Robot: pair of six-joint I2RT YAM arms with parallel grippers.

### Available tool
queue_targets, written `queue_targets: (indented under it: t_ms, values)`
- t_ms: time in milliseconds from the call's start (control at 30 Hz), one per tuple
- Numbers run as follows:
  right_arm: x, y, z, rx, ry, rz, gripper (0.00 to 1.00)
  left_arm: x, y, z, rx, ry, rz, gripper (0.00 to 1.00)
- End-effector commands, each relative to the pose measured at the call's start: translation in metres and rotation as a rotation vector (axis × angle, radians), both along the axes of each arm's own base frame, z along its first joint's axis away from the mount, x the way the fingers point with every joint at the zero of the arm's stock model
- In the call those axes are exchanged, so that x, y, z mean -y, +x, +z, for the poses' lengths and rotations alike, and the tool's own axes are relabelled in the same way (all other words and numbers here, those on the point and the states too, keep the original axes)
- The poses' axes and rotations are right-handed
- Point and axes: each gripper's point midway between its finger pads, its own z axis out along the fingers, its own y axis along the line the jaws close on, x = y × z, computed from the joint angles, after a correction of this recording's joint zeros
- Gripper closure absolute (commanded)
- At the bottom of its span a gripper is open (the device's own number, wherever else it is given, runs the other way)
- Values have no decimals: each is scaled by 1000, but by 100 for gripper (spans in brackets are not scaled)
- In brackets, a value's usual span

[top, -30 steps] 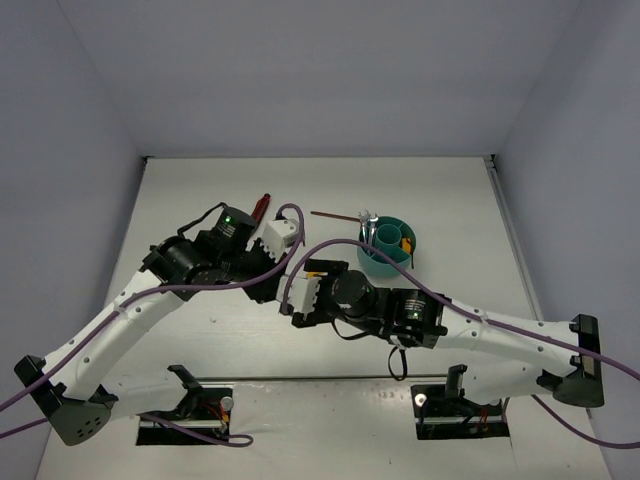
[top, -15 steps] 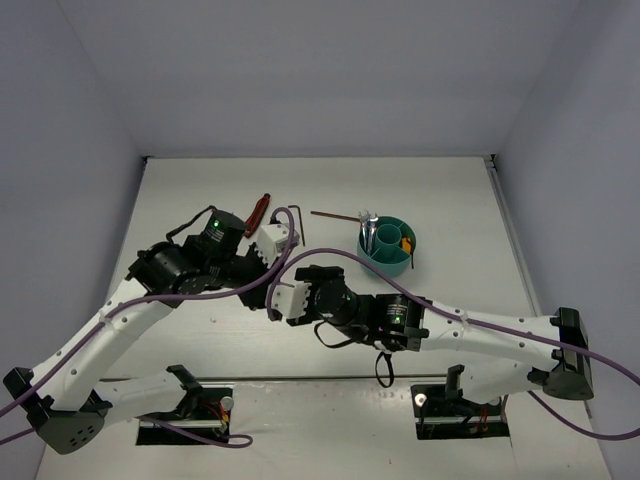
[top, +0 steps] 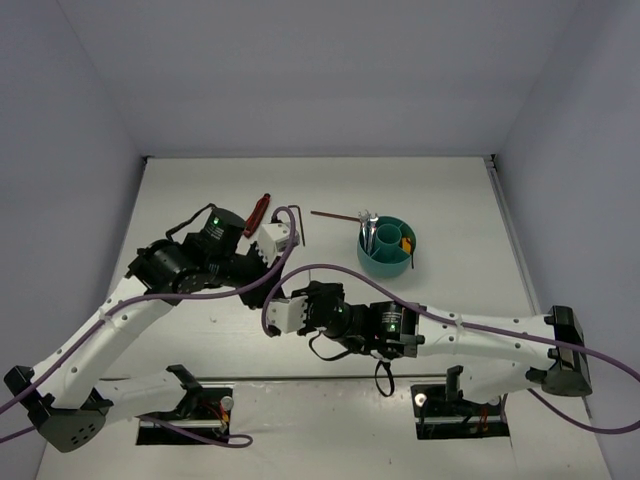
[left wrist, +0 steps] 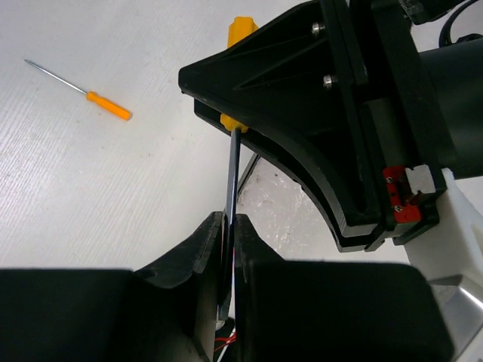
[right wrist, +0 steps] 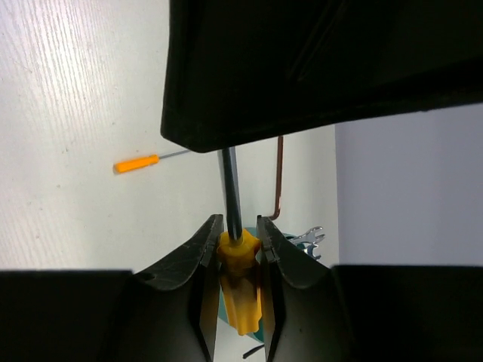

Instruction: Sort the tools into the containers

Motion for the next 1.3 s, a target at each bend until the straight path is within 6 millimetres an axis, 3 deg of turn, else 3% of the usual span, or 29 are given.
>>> queue_targets:
  t_ms: [0, 67, 167, 300, 500, 667, 733, 867, 1100, 1267]
  values:
    - [-6, 8, 36, 38, 170, -81, 100, 3, 13, 15, 48, -15, 38, 78]
    - [-5, 8, 33, 33, 170, -86, 100, 0, 21, 20, 84, -6, 73, 50]
    - [-1, 8, 26, 25, 166, -103, 100, -8, 32, 31, 150, 6, 132, 34]
    - [10, 13, 12, -3, 174, -155, 100, -22, 47, 49, 248, 17, 228, 30]
    - [47, 52, 1, -123, 307, -327, 100, -65, 87, 93, 493, 18, 531, 27]
    - [67, 71, -6, -173, 384, -437, 100, -93, 102, 148, 703, -167, 746, 21]
    - [80, 87, -9, -186, 420, -514, 100, -103, 108, 157, 763, -219, 827, 19]
    - [105, 117, -3, -211, 602, -657, 100, -124, 112, 149, 824, -221, 939, 15]
    - [172, 158, 7, -222, 1050, -829, 100, -134, 124, 90, 803, -52, 973, 14]
    - [185, 179, 22, -213, 1145, -803, 100, -133, 125, 65, 790, 8, 946, 14]
